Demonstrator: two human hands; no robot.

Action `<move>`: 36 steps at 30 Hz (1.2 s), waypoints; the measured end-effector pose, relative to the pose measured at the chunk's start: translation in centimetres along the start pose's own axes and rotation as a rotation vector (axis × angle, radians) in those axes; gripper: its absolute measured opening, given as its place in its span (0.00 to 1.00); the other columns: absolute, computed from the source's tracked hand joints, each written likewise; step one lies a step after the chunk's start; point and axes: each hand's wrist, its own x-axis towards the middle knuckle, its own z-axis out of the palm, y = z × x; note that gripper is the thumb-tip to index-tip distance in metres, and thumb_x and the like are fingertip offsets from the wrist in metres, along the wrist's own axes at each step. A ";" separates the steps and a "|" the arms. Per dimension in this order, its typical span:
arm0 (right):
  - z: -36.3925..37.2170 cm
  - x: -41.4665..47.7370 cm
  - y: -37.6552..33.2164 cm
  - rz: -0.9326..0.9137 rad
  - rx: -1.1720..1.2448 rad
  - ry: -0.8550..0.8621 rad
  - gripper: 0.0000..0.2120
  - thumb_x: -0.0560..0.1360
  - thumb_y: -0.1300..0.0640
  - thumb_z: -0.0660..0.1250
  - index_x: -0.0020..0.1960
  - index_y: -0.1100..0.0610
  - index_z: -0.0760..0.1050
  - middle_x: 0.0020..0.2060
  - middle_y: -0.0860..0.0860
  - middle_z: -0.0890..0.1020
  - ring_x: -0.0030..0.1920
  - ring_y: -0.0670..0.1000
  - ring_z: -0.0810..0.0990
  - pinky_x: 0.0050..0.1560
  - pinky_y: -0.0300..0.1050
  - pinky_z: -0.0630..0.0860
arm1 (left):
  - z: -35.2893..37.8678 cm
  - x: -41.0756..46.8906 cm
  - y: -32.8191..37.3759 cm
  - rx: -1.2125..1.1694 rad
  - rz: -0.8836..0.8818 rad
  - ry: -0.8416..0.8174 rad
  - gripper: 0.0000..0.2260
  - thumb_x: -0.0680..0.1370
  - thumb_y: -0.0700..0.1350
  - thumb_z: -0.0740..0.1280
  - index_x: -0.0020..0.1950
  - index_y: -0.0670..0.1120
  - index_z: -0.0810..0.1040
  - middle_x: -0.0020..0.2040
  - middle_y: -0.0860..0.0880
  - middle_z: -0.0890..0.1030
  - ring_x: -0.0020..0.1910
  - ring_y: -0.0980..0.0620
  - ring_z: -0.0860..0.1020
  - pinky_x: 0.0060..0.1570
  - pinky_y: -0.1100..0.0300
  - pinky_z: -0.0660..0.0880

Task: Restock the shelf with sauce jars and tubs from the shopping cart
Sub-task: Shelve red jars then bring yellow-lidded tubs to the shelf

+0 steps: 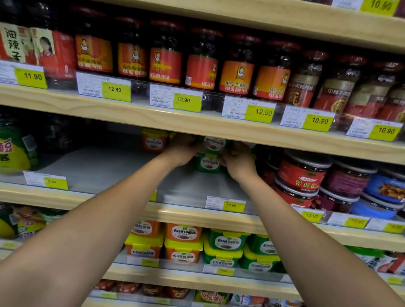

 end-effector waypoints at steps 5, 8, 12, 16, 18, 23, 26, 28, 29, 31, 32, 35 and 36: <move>0.6 1.7 0.5 0.021 -0.024 0.037 0.09 0.81 0.58 0.61 0.53 0.62 0.77 0.51 0.64 0.82 0.53 0.64 0.81 0.50 0.52 0.76 | 1.1 1.0 -0.9 0.101 0.018 0.013 0.20 0.79 0.46 0.72 0.70 0.44 0.74 0.68 0.40 0.77 0.66 0.42 0.76 0.64 0.48 0.75; 0.7 2.1 0.8 0.034 -0.062 0.047 0.10 0.82 0.58 0.59 0.55 0.62 0.77 0.55 0.63 0.81 0.56 0.62 0.78 0.44 0.43 0.64 | 1.5 1.8 -1.5 0.197 0.034 0.028 0.24 0.79 0.45 0.72 0.73 0.43 0.72 0.72 0.41 0.74 0.70 0.43 0.73 0.61 0.61 0.68; 1.0 2.6 1.4 0.060 -0.163 0.027 0.13 0.83 0.54 0.57 0.59 0.59 0.77 0.59 0.62 0.79 0.60 0.62 0.77 0.45 0.43 0.60 | 1.8 2.0 -1.7 0.223 0.063 0.085 0.21 0.79 0.43 0.72 0.71 0.40 0.73 0.70 0.39 0.75 0.69 0.42 0.73 0.54 0.66 0.63; 1.3 2.9 2.1 0.050 -0.176 0.032 0.12 0.82 0.53 0.60 0.58 0.58 0.77 0.59 0.60 0.81 0.59 0.62 0.78 0.44 0.43 0.61 | 2.0 2.3 -2.3 0.252 0.067 0.128 0.16 0.80 0.42 0.70 0.67 0.39 0.77 0.67 0.38 0.78 0.67 0.41 0.75 0.53 0.61 0.66; 1.3 3.1 2.2 0.053 -0.208 0.044 0.15 0.82 0.49 0.60 0.60 0.57 0.78 0.59 0.61 0.81 0.60 0.62 0.78 0.46 0.46 0.66 | 2.1 2.5 -2.5 0.258 0.057 0.143 0.14 0.81 0.41 0.70 0.65 0.38 0.79 0.66 0.37 0.79 0.66 0.41 0.76 0.55 0.59 0.67; 1.3 3.1 1.8 0.168 -0.216 0.089 0.21 0.81 0.39 0.59 0.63 0.52 0.77 0.62 0.58 0.79 0.63 0.63 0.77 0.53 0.53 0.74 | 2.5 3.0 -3.1 0.248 0.054 0.200 0.15 0.79 0.40 0.72 0.64 0.36 0.79 0.66 0.36 0.79 0.68 0.40 0.75 0.64 0.55 0.67; 1.5 3.1 1.8 0.167 -0.242 0.104 0.20 0.80 0.39 0.59 0.63 0.51 0.77 0.62 0.57 0.79 0.63 0.62 0.77 0.48 0.50 0.71 | 2.6 3.5 -3.6 0.267 0.042 0.185 0.15 0.80 0.42 0.71 0.64 0.38 0.79 0.67 0.37 0.78 0.68 0.41 0.74 0.63 0.56 0.66; 1.7 3.1 2.0 0.145 -0.267 0.112 0.20 0.81 0.39 0.58 0.63 0.51 0.77 0.62 0.57 0.79 0.62 0.62 0.78 0.47 0.49 0.68 | 2.7 4.0 -4.0 0.294 0.036 0.162 0.14 0.81 0.44 0.69 0.65 0.40 0.79 0.67 0.39 0.78 0.68 0.42 0.74 0.62 0.57 0.66; 1.7 3.0 2.0 0.131 -0.280 0.114 0.20 0.81 0.40 0.58 0.63 0.50 0.77 0.62 0.57 0.79 0.63 0.62 0.77 0.46 0.49 0.68 | 2.7 4.2 -4.4 0.298 0.025 0.151 0.14 0.81 0.46 0.68 0.65 0.41 0.79 0.67 0.39 0.78 0.68 0.42 0.74 0.62 0.56 0.67; 1.7 2.7 2.0 0.118 -0.287 0.107 0.18 0.82 0.42 0.58 0.63 0.51 0.76 0.62 0.57 0.78 0.63 0.62 0.77 0.47 0.49 0.68 | 2.8 4.6 -4.9 0.350 0.014 0.133 0.15 0.82 0.47 0.67 0.67 0.42 0.78 0.68 0.39 0.77 0.68 0.42 0.74 0.61 0.56 0.67; 1.7 2.6 2.0 0.114 -0.290 0.094 0.17 0.82 0.43 0.57 0.63 0.51 0.75 0.62 0.57 0.78 0.62 0.62 0.77 0.46 0.49 0.68 | 2.9 4.7 -5.1 0.380 0.015 0.116 0.15 0.83 0.47 0.66 0.67 0.43 0.78 0.69 0.40 0.77 0.68 0.42 0.73 0.61 0.56 0.66; 1.9 2.2 1.8 0.099 -0.303 0.047 0.18 0.83 0.43 0.53 0.62 0.51 0.75 0.61 0.58 0.79 0.60 0.62 0.79 0.45 0.48 0.67 | 3.0 4.6 -4.9 0.401 0.004 0.086 0.15 0.83 0.47 0.65 0.67 0.42 0.77 0.68 0.39 0.77 0.67 0.41 0.73 0.60 0.56 0.66; 1.9 2.2 1.8 0.093 -0.297 0.027 0.18 0.83 0.43 0.53 0.62 0.51 0.74 0.61 0.58 0.79 0.60 0.62 0.79 0.46 0.49 0.68 | 2.9 4.5 -4.9 0.409 -0.002 0.078 0.15 0.83 0.47 0.64 0.67 0.42 0.77 0.68 0.38 0.77 0.67 0.40 0.73 0.60 0.55 0.67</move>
